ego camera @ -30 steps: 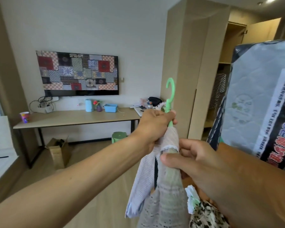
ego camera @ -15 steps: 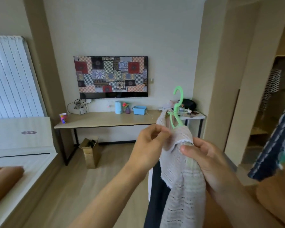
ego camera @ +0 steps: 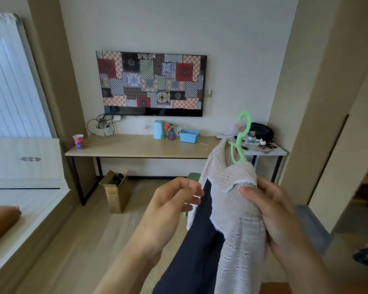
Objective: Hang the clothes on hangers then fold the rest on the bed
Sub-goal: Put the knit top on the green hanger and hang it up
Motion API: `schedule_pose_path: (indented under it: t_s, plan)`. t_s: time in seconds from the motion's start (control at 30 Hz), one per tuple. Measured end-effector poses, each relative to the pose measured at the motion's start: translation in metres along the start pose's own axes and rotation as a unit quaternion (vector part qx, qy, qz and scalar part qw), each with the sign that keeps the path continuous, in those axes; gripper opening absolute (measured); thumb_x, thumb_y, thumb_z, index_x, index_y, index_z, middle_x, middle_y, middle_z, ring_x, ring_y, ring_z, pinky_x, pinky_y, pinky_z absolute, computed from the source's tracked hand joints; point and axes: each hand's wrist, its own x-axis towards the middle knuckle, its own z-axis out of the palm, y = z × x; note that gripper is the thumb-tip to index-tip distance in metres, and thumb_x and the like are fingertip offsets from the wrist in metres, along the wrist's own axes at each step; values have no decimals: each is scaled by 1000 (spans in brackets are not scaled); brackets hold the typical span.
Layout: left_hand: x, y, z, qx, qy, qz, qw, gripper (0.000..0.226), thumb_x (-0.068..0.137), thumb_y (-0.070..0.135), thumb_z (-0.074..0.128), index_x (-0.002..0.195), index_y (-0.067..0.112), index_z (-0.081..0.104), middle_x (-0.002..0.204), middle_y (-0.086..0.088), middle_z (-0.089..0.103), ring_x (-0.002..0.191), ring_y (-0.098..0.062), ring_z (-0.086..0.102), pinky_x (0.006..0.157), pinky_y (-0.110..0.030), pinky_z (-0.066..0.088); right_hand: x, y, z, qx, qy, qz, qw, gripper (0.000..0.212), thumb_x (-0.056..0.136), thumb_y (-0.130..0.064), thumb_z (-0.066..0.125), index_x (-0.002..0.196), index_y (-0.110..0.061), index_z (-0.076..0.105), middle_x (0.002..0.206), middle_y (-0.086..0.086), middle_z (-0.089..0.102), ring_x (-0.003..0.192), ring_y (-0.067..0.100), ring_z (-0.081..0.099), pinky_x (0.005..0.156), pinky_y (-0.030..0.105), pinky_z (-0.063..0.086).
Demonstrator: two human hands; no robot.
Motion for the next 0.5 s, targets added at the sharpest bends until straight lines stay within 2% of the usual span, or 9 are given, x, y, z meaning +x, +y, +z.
schedule_pose_path:
  t_s: [0.2,0.4,0.5]
  plan:
    - [118,-54,6,-28,-30,-32,999,24,102,18,50,101,10,72,100,-3,75,99,-26,67,95,-41,50,92,45,-4,-11,59,8,998,17,93,-7,63,99,-15,76,98,18,75,88,31,74,75,42,57]
    - [253,-86,18,-72,-108,-50,990,23,101,18,52,102,8,73,99,-7,76,101,-34,67,96,-47,50,194,71,-6,-26,151,-11,988,15,94,-8,63,102,-9,76,102,29,71,90,38,70,78,44,54]
    - [315,-90,30,-81,-155,-47,984,24,100,20,53,96,11,75,98,-8,76,101,-35,67,94,-46,51,241,75,-11,-31,195,-21,980,12,90,-14,70,99,-9,75,106,38,62,86,36,64,78,45,48]
